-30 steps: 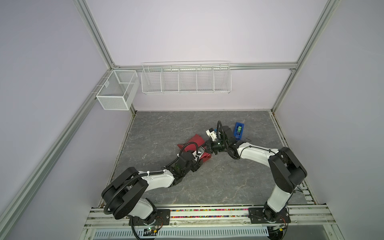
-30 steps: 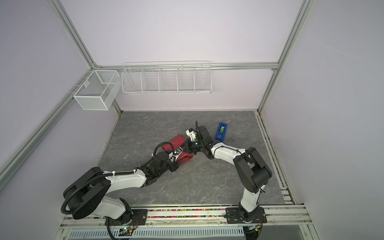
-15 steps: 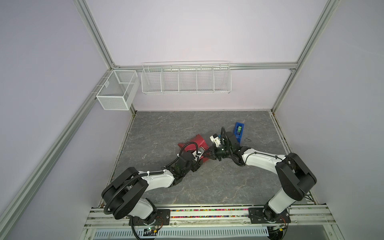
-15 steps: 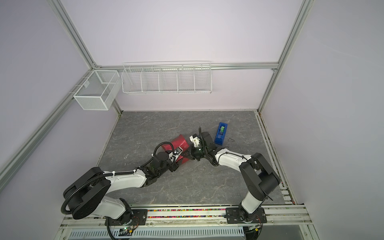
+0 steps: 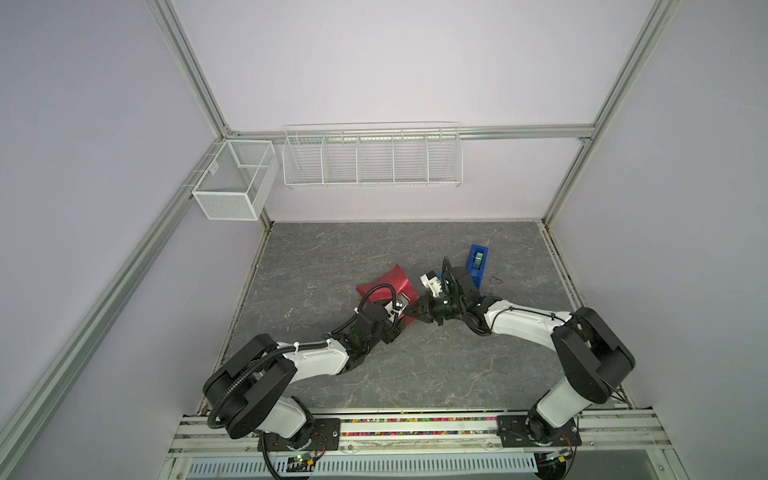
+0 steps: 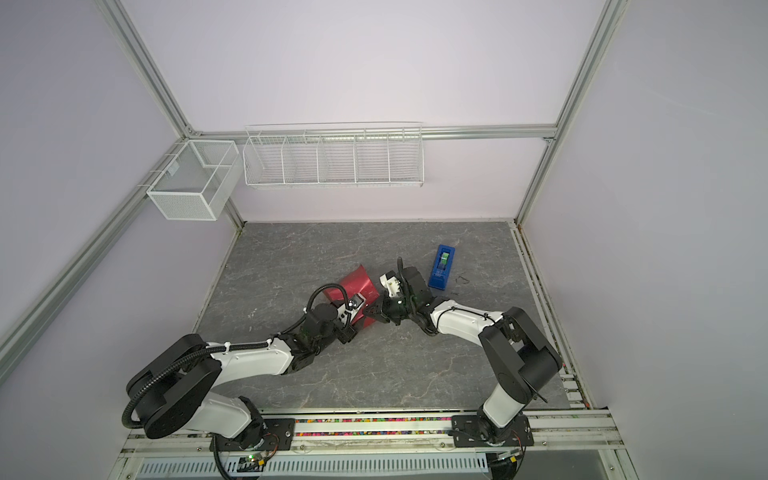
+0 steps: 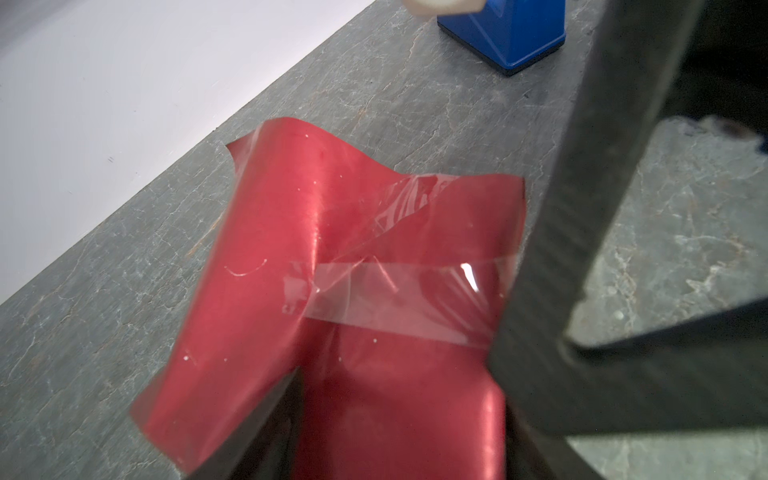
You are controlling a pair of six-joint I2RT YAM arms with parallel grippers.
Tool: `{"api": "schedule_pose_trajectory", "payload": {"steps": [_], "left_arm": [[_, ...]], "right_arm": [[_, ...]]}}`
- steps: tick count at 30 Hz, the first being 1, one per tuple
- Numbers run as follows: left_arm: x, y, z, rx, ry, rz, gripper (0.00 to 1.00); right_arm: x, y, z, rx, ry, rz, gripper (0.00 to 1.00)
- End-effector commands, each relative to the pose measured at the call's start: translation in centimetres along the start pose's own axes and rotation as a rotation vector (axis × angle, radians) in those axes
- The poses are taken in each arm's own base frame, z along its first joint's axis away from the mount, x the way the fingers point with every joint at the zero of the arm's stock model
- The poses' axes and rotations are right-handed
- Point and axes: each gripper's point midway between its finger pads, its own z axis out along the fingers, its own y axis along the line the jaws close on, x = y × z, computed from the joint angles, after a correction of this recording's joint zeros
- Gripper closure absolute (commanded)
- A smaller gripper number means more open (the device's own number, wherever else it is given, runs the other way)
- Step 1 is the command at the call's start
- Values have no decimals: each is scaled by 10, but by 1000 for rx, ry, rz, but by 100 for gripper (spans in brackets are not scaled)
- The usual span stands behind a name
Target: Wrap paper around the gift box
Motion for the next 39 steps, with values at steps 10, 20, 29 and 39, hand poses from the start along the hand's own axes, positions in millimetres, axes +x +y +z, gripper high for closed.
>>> {"api": "schedule_pose_trajectory", "payload": {"steps": [10,20,29,39], "left_arm": [[8,1,1,-10,24,-9,30],[8,1,1,-12,25,-10,30],[8,2,2,-15,28,-13,30],[8,3,1,-20,28,-16,30]], "right_arm": [[-6,42,-24,-45,-60,-61,93],[-4,38,-27,-17,-54,-67,93],[-15,32,-58,53,-112,-102,93],[-33,20,-93,93,-173,-102,93]]}}
